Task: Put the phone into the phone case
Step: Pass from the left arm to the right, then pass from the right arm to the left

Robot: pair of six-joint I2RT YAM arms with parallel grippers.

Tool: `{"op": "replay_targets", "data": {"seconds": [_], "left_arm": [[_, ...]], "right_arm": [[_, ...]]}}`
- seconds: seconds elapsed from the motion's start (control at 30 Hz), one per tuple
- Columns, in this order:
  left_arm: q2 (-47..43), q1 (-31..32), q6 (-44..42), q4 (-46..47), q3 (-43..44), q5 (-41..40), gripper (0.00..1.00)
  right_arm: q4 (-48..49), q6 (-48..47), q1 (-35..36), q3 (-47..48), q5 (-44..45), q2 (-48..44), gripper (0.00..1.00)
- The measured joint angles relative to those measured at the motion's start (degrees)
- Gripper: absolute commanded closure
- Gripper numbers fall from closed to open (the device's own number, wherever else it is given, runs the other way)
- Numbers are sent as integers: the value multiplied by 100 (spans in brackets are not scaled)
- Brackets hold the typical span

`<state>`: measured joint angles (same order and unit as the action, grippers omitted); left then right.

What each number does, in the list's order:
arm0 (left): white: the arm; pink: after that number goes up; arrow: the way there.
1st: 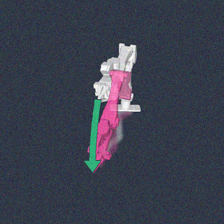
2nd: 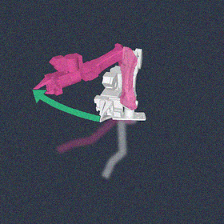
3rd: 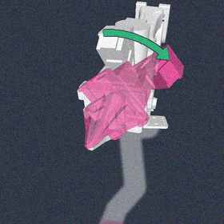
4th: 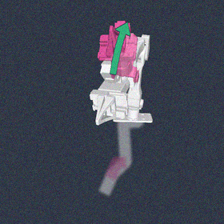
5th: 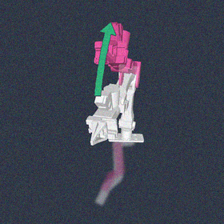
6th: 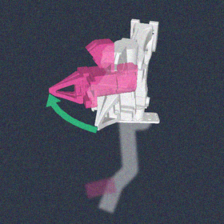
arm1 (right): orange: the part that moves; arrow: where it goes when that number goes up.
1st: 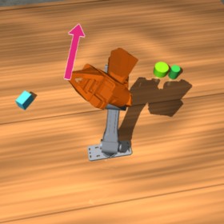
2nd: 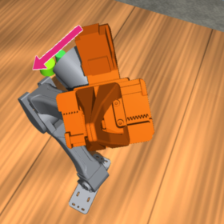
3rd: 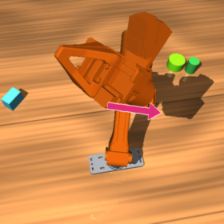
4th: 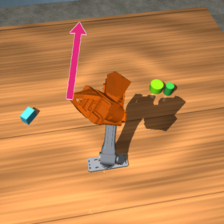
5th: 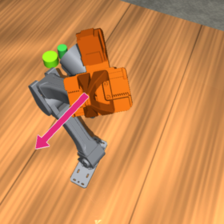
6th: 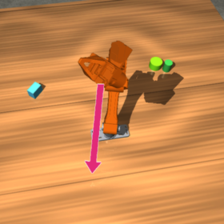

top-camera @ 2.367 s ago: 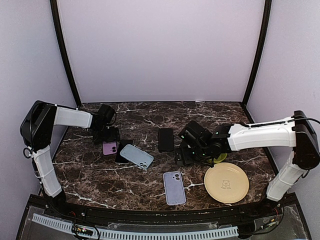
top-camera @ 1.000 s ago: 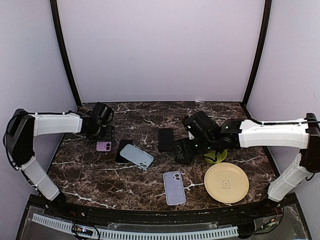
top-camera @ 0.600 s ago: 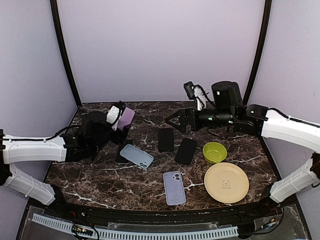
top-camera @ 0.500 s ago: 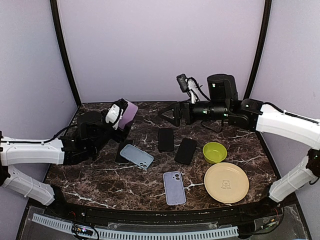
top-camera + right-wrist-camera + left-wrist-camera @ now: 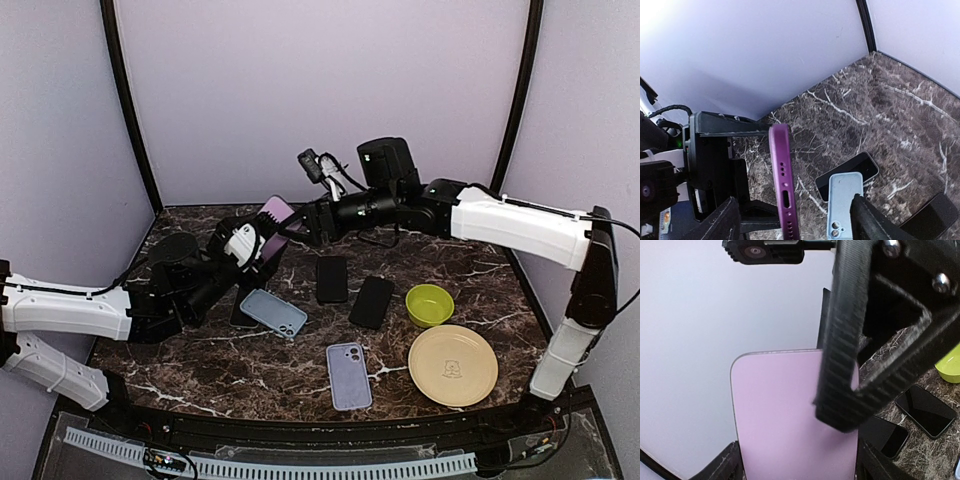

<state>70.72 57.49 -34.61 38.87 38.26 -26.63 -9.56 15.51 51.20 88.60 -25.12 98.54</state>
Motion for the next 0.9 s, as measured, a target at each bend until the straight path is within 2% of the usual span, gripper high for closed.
{"op": "replay_targets", "data": {"seconds": [0.23, 0.33, 0.37, 0.43, 0.47, 0.5, 0.53, 0.57, 0.63, 0.7, 0.8, 0.9], "left_arm": [[0, 28, -31, 7, -28, 175, 87], [-2, 55, -28, 42, -59, 229, 87], [-2, 55, -15, 48, -81, 243, 87], [-2, 55, 11, 46, -125, 275, 78], [-4, 55, 22, 44, -142, 291, 61], [-2, 57, 37, 44, -149, 304, 52], [-4, 59, 61, 35, -149, 315, 35], [-9, 61, 90, 20, -149, 323, 25], [-42, 61, 249, -66, -140, 363, 18], [-107, 79, 516, -326, -66, 437, 16], [-376, 81, 1161, -999, 195, 658, 17], [-533, 26, 1853, -1696, 800, 1056, 21]], "right_arm": [[26, -7, 0, -11, -551, 96, 85], [107, -28, -28, -109, -531, 76, 96], [131, -55, -63, -144, -560, 76, 98], [175, -81, -70, -225, -573, 70, 100], [184, -105, -68, -254, -568, 66, 100], [181, -114, -66, -262, -562, 59, 100], [177, -144, -63, -278, -546, 44, 100], [155, -162, -59, -282, -516, 24, 100], [76, -219, -52, -334, -382, -61, 100], [-33, -396, 33, -470, -79, -247, 100], [-164, -929, 61, -850, 612, -702, 100], [33, -1851, 155, -1451, 1705, -1279, 100]]}}
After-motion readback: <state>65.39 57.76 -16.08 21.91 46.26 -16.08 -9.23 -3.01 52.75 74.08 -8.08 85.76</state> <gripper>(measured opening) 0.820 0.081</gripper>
